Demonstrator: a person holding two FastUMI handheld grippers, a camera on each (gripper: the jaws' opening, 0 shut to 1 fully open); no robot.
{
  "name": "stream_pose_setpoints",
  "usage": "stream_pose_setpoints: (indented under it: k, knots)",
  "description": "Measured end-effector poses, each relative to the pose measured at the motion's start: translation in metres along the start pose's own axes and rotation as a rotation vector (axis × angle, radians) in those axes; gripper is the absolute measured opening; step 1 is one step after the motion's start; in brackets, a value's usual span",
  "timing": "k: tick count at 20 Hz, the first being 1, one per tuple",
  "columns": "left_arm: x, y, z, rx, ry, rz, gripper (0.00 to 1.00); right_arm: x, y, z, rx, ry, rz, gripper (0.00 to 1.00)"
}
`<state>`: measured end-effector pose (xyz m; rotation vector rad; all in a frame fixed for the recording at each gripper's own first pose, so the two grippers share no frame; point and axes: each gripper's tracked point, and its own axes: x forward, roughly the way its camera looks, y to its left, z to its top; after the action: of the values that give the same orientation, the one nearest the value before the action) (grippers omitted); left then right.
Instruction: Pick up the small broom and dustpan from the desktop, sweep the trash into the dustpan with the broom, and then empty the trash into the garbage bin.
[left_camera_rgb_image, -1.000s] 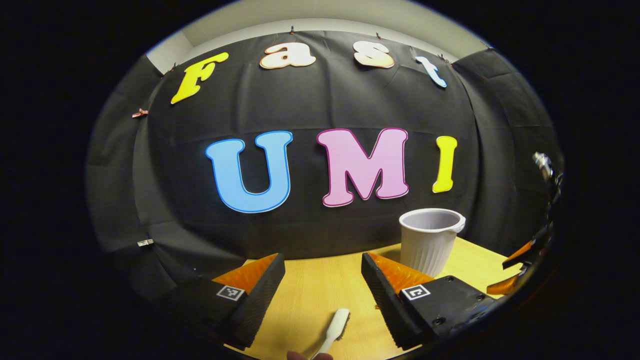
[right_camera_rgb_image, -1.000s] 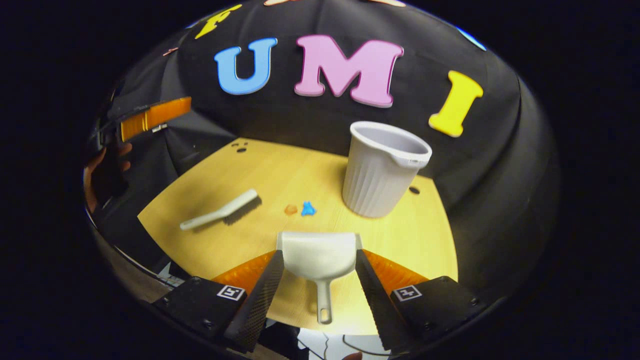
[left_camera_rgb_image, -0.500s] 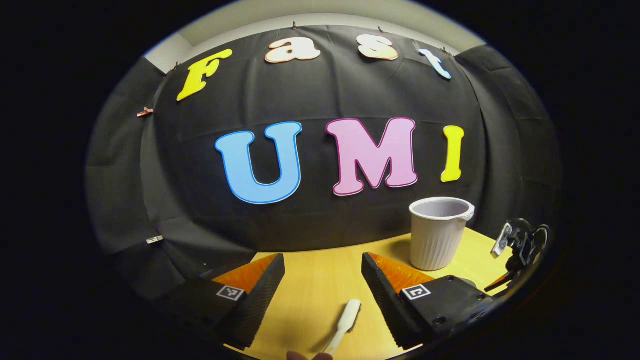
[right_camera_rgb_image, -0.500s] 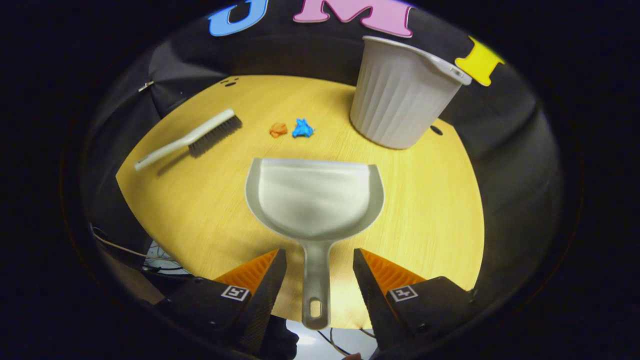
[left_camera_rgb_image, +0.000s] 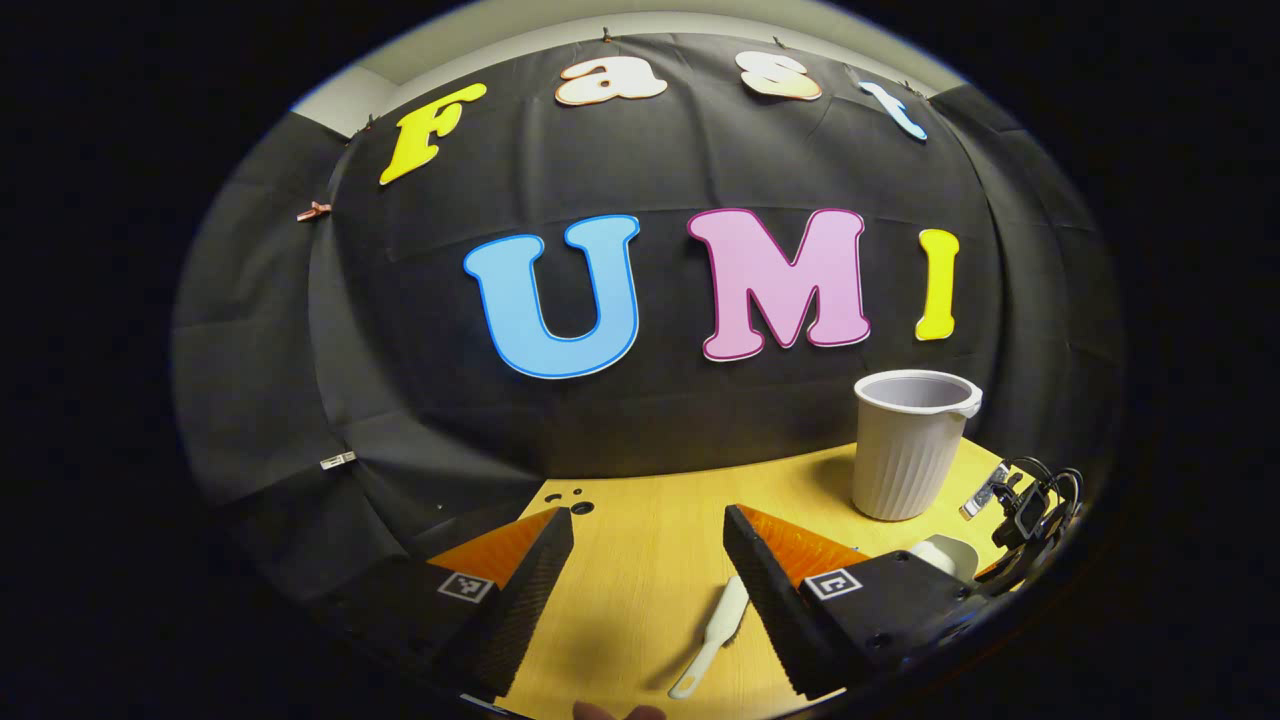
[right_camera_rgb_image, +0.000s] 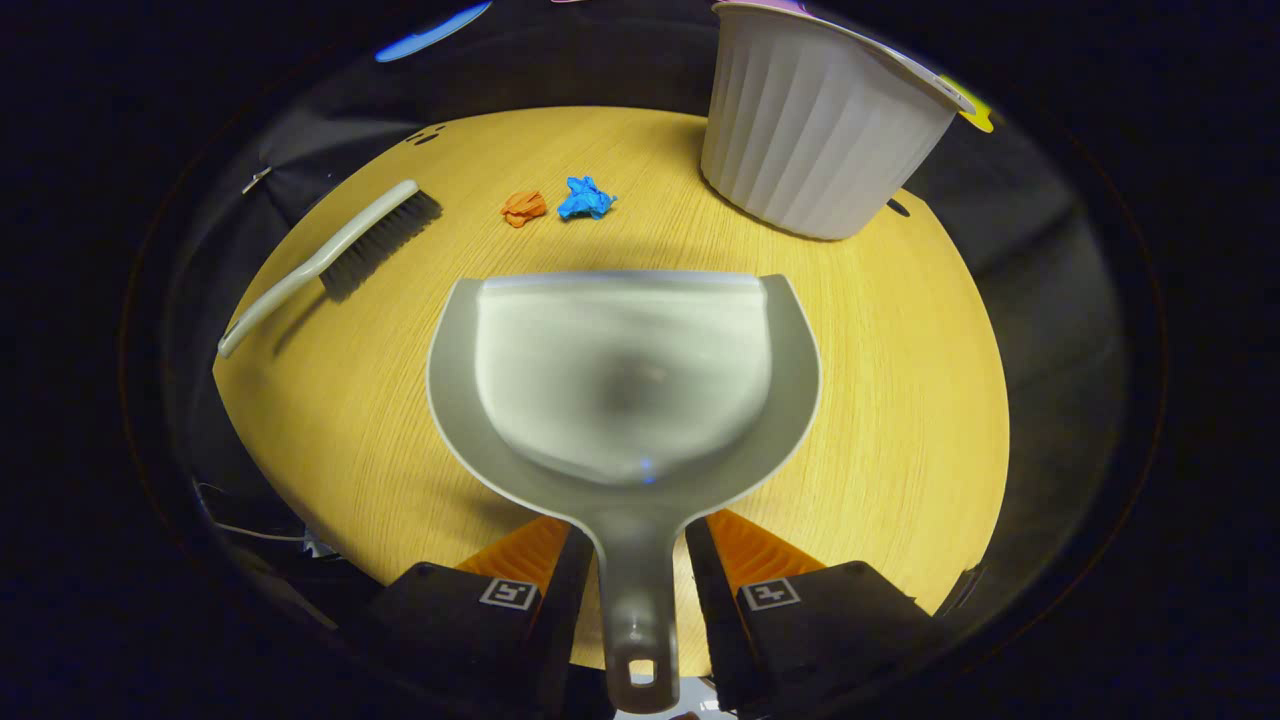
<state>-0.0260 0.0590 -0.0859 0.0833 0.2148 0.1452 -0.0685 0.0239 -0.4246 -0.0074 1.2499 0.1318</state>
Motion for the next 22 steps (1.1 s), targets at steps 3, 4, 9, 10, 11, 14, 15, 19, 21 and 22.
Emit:
stream_pose_setpoints:
  k: [3,4,9,10,11,14,15,19,21,22]
  knots:
    - [0.004,0.003,-0.006,-0.002,0.016,0.016,0.97,0.009,-0.002,-0.004,-0.013,0.029,-0.018,0.60]
    - [0.005,0.004,-0.008,-0.003,0.020,0.019,0.96,0.010,0.002,-0.002,0.001,0.032,0.010,0.60]
    - [0.020,0.001,-0.027,0.015,0.065,0.010,0.97,0.011,0.006,0.003,0.006,0.008,0.058,0.39]
    - [0.024,0.000,-0.034,0.011,0.080,-0.002,0.96,0.012,0.006,0.004,-0.004,0.003,0.067,0.39]
    - [0.027,-0.003,-0.044,0.001,0.100,-0.016,0.96,0.011,0.007,0.003,-0.015,0.000,0.079,0.39]
    - [0.046,-0.017,-0.088,-0.043,0.222,-0.097,0.97,0.003,0.003,0.004,-0.024,-0.033,0.089,0.38]
    - [0.049,-0.024,-0.108,-0.057,0.278,-0.134,0.97,-0.003,0.003,0.004,-0.019,-0.040,0.096,0.37]
    - [0.054,-0.056,-0.178,-0.064,0.498,-0.292,0.95,-0.026,-0.007,0.001,-0.040,-0.067,0.075,0.38]
    - [0.055,-0.068,-0.203,-0.019,0.576,-0.352,0.94,-0.039,-0.012,-0.001,-0.059,-0.076,0.060,0.38]
    - [0.055,-0.073,-0.214,0.014,0.612,-0.378,0.94,-0.043,-0.013,-0.002,-0.065,-0.080,0.053,0.38]
